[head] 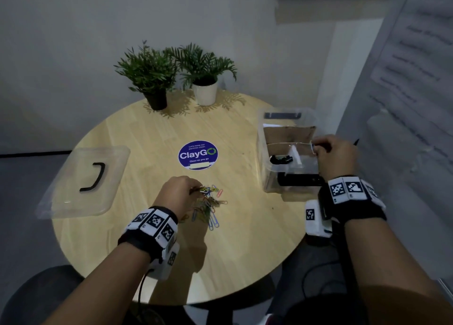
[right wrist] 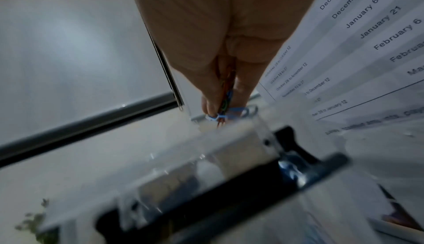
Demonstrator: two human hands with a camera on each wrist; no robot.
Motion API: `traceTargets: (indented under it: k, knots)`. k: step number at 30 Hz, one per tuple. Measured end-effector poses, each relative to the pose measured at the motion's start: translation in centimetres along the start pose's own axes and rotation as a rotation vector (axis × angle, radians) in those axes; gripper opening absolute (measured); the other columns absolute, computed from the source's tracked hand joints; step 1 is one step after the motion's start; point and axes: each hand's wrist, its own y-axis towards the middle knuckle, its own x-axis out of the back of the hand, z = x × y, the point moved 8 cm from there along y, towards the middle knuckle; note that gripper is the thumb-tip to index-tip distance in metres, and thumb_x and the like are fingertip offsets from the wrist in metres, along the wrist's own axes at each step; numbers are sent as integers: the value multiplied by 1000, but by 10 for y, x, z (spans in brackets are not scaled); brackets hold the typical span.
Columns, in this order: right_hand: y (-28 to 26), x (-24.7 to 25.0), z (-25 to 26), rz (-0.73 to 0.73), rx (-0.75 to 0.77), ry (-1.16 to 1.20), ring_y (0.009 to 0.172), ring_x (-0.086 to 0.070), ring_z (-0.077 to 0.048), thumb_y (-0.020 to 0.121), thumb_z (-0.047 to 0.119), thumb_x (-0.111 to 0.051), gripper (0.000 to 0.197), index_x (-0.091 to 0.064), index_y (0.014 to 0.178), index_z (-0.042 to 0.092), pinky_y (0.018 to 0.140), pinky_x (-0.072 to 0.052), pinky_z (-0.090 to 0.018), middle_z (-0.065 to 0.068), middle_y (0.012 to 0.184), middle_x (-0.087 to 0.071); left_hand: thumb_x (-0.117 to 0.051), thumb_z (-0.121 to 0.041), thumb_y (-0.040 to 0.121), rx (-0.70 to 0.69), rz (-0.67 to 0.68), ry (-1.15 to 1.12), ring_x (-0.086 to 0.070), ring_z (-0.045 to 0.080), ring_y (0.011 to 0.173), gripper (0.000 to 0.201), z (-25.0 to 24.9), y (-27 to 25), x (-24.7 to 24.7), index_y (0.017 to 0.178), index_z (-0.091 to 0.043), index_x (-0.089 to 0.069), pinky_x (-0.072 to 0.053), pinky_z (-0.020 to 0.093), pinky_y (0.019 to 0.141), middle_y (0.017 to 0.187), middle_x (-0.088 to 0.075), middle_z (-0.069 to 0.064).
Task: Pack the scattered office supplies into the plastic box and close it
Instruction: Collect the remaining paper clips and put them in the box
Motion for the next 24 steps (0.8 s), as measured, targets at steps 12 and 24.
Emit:
traceTargets:
  k: [12,24]
  knots:
    - [25,-67,-17,568,11,-491,91,-61,-27,95,12,-40,30,-69,95,3,71,-41,-30,-13,105,-68,-66,-24,87,32,-7,-1,-66,26,87,20,14,-4,2,105,-21,-74,-41,27,68,95,-73,7]
    - [-7,-9,-35,136,-43,71,134,-42,-28,102,14,-32,40,-46,138,0,110,-30,-30,-15,145,-45,-64,-28,86,-385,-50,-53,-65,28,93,21,-198,40,58,102,-18,-73,-35,26,68,97,-71,9]
